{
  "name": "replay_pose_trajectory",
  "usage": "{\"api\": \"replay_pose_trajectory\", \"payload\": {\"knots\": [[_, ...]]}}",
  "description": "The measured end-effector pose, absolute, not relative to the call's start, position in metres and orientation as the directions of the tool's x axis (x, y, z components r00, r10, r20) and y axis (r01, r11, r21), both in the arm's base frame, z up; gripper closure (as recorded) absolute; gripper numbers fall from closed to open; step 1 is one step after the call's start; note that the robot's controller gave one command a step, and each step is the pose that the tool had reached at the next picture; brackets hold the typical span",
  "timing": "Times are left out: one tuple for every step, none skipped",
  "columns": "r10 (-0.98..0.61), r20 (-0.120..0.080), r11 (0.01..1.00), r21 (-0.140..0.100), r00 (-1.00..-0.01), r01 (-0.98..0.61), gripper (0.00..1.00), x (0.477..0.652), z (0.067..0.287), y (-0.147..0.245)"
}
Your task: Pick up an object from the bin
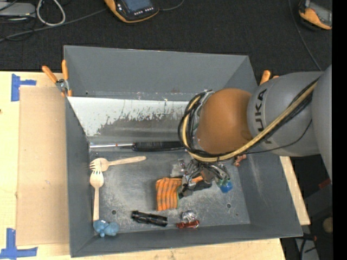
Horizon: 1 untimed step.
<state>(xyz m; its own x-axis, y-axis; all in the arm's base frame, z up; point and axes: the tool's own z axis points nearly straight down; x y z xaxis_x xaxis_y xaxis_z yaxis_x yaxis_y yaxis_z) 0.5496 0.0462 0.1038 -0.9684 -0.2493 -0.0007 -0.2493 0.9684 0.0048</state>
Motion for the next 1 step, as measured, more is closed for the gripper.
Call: {"api": "replay_pose_trajectory", "payload": {"knots": [[-0.249,0.006,0.969,0.006,-0.969,-0.249,1.00,0.5481,0.1423,0.0465]]}}
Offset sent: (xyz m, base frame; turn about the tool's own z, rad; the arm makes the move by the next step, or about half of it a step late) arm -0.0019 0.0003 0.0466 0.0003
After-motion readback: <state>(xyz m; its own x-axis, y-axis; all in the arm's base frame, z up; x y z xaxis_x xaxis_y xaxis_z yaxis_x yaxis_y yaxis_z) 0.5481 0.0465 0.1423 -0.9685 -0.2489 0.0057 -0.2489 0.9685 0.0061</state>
